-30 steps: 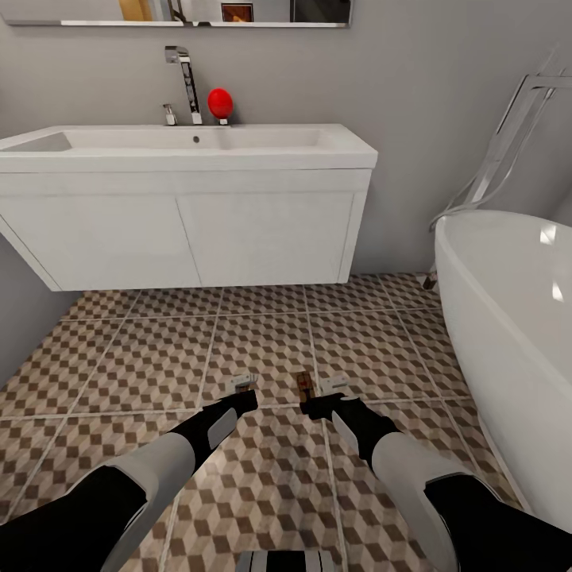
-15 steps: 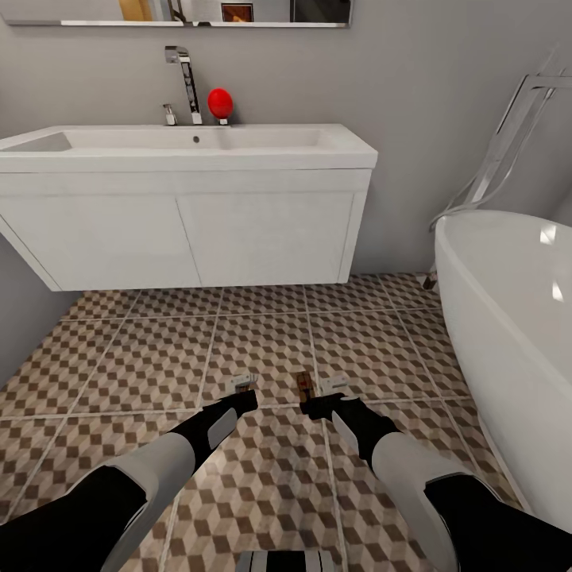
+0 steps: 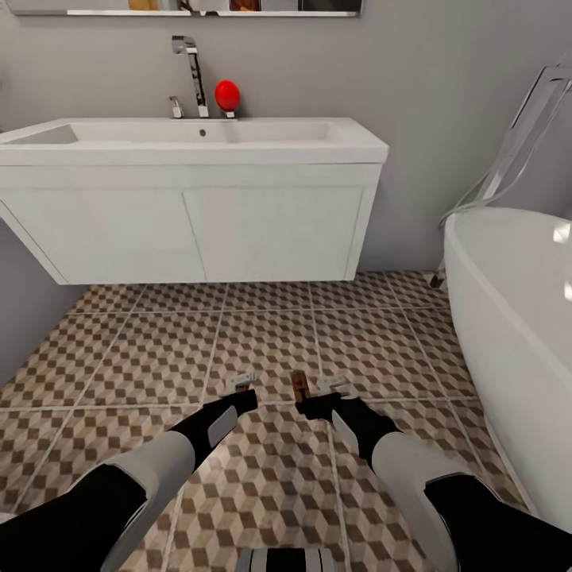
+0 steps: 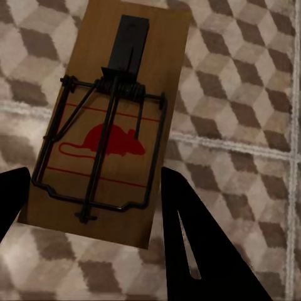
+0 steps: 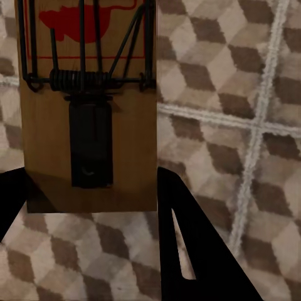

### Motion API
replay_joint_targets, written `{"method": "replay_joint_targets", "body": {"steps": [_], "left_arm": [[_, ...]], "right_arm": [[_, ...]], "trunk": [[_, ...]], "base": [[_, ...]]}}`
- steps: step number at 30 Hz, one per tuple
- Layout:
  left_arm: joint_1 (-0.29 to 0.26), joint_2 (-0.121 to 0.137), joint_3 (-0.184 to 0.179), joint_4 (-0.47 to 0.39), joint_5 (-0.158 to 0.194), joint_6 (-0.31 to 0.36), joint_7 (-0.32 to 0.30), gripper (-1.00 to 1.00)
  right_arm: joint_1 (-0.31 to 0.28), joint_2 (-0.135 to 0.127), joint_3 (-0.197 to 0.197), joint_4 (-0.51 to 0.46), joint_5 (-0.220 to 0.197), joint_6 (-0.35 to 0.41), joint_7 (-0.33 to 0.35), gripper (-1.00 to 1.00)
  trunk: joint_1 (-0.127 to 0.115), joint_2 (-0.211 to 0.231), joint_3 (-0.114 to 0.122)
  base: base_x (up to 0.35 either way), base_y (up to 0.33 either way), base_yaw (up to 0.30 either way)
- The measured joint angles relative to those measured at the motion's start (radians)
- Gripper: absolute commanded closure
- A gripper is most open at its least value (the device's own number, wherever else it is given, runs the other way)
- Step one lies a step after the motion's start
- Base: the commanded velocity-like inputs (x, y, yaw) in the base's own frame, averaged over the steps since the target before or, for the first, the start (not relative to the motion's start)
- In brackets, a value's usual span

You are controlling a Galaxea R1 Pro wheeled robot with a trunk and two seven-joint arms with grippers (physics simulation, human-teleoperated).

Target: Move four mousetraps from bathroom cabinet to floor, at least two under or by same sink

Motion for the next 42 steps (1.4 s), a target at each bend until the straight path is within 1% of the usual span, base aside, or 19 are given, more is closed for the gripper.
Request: {"method": "replay_joint_targets", "body": {"steps": [1, 4, 6, 9, 15, 18, 20, 25, 42], "left_arm": [[-0.005, 0.0, 0.0, 0.0, 0.0, 0.009, 0.0, 1.0], [-0.058, 0.0, 0.001, 0.002, -0.002, 0.058, 0.003, 1.0], [-0.094, 0.0, 0.001, 0.004, -0.001, 0.079, 0.003, 1.0], [-0.11, 0.0, 0.002, 0.01, -0.001, 0.092, 0.004, 1.0], [-0.123, 0.0, 0.002, 0.025, -0.001, 0.134, 0.004, 1.0], [-0.171, 0.0, 0.002, 0.027, -0.002, 0.147, 0.004, 1.0], [-0.194, -0.001, 0.002, 0.027, -0.001, 0.149, 0.003, 1.0], [-0.206, -0.001, 0.002, 0.028, -0.001, 0.15, 0.003, 1.0], [-0.209, -0.004, 0.0, 0.023, -0.004, 0.149, -0.009, 1.0]], "right_arm": [[0.0, 0.0, 0.0, -0.002, 0.0, 0.001, 0.0, 1.0], [-0.01, 0.0, 0.0, -0.015, 0.0, 0.008, -0.001, 1.0], [-0.036, 0.0, 0.0, -0.019, 0.001, 0.011, -0.003, 1.0], [-0.064, 0.0, 0.0, -0.02, 0.002, 0.012, -0.012, 1.0], [-0.095, 0.0, 0.0, -0.02, 0.003, 0.021, -0.04, 1.0], [-0.107, 0.0, -0.001, -0.019, 0.002, 0.031, -0.047, 1.0], [-0.11, 0.0, -0.003, -0.019, 0.0, 0.029, -0.049, 1.0], [-0.111, 0.0, -0.003, -0.019, -0.001, 0.025, -0.05, 1.0], [-0.111, 0.0, -0.003, -0.022, -0.002, 0.022, -0.049, 1.0]], "trunk": [[0.0, 0.0, -0.002], [0.0, 0.0, -0.006], [0.0, 0.0, -0.009], [0.0, 0.0, -0.014], [0.0, 0.0, -0.023], [0.0, 0.0, -0.028], [0.0, 0.0, -0.031], [0.0, 0.0, -0.034], [0.0, 0.0, -0.036]], "base": [[0.0, 0.0, 0.086], [0.0, 0.0, 0.087], [0.0, 0.0, 0.087], [0.0, 0.0, 0.087], [0.0, 0.0, 0.087], [0.0, 0.0, 0.088], [0.0, 0.0, 0.077], [0.0, 0.0, 0.031], [0.0, 0.0, 0.002]]}}
